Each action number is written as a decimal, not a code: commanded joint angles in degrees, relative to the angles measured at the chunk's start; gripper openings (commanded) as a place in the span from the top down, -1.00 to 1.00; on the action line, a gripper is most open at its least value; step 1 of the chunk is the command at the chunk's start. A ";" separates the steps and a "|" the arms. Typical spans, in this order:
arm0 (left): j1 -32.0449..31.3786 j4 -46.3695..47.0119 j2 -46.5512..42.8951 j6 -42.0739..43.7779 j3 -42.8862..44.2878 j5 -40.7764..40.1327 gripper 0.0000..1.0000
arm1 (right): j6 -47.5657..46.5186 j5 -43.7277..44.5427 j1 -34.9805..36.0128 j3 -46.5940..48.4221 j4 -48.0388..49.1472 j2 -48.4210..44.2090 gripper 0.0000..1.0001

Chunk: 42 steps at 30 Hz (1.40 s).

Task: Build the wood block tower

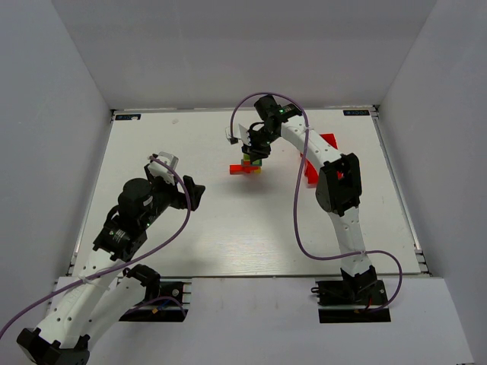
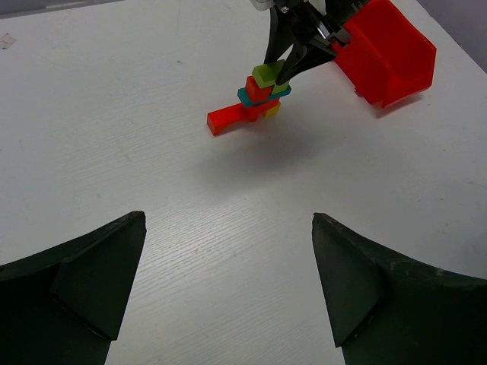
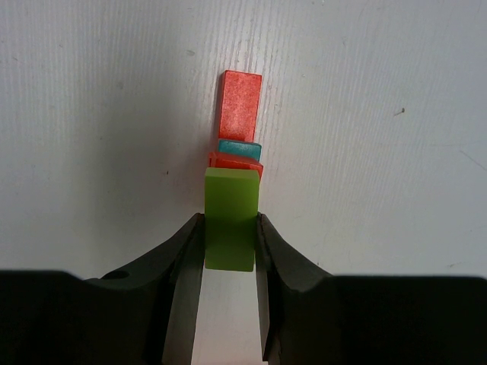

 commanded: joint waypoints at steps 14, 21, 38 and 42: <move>0.29 1.18 -0.58 0.38 -0.27 0.64 -1.00 | -0.02 0.20 0.28 0.70 0.52 0.13 0.13; 0.29 1.18 -0.58 0.38 -0.27 0.64 -1.00 | -0.02 0.11 0.28 0.61 0.79 -0.04 -0.34; 0.29 1.18 -0.06 0.38 -0.27 0.64 -1.00 | 2.78 -2.80 0.11 -14.73 4.88 -19.93 -0.80; 0.29 1.18 -0.06 0.38 -0.27 0.64 -1.00 | 11.39 1.59 -0.07 -33.99 21.32 -39.62 -0.80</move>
